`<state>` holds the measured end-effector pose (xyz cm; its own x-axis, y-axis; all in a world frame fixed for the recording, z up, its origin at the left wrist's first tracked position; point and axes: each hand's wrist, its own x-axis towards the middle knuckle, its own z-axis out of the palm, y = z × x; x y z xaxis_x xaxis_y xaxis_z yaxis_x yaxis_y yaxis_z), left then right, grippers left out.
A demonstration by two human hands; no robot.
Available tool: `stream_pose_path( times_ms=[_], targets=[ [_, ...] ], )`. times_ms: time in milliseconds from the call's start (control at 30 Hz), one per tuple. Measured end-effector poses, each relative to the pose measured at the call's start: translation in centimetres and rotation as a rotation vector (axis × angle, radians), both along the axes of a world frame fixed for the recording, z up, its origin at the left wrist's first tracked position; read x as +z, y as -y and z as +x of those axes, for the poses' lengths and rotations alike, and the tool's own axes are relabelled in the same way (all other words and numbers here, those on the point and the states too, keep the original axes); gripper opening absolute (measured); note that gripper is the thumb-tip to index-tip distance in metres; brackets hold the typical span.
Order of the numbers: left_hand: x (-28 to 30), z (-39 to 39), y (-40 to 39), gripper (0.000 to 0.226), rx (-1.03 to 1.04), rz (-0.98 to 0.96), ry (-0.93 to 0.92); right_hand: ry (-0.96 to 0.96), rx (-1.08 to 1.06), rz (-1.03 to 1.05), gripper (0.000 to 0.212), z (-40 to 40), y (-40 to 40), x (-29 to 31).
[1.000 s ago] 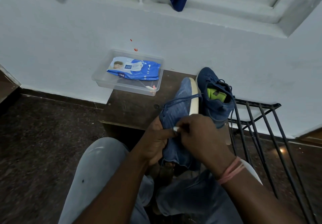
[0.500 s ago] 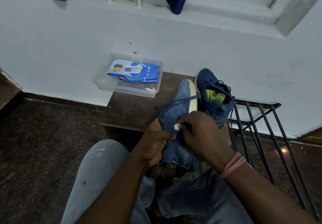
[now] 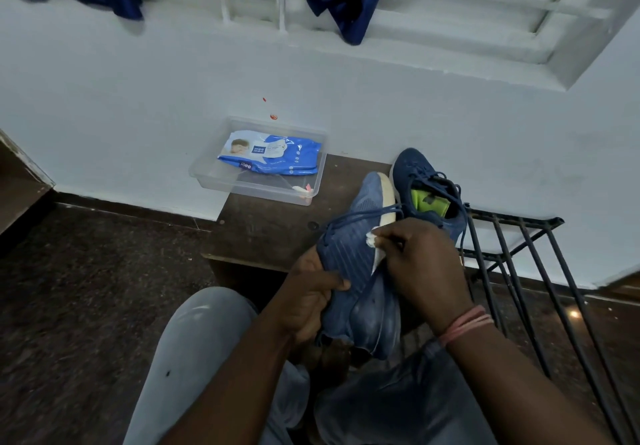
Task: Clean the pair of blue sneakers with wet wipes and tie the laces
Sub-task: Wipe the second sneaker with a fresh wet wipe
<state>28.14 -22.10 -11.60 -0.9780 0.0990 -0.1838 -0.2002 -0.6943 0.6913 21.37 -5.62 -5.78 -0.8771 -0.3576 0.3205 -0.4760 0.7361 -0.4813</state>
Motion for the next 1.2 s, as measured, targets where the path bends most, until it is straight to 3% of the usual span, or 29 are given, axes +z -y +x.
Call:
stream_pose_path(
  times_ms=[167, 367, 567, 767, 967, 1200],
  targets=[
    [-0.1, 0.2, 0.1, 0.058, 0.008, 0.022, 0.030, 0.106, 0.188, 0.092, 0.014, 4.3, 0.7, -0.8],
    [-0.4, -0.1, 0.4, 0.064, -0.005, 0.055, 0.013, 0.042, 0.026, 0.140, 0.011, 0.1, 1.2, -0.7],
    [-0.5, 0.0, 0.4, 0.053, -0.002, 0.045, 0.028, 0.225, 0.142, 0.219, 0.015, 3.9, 0.9, -0.4],
    [-0.5, -0.2, 0.3, 0.065, -0.014, 0.059, 0.015, 0.084, 0.006, 0.178, 0.014, 1.0, 1.3, -0.3],
    [-0.4, 0.0, 0.3, 0.055, 0.015, 0.046, 0.036, 0.201, 0.180, 0.217, 0.011, 4.1, 1.5, -0.5],
    [-0.6, -0.1, 0.5, 0.061, -0.025, 0.065, 0.005, -0.028, 0.017, 0.103, 0.009, 0.1, 1.2, -0.9]
  ],
)
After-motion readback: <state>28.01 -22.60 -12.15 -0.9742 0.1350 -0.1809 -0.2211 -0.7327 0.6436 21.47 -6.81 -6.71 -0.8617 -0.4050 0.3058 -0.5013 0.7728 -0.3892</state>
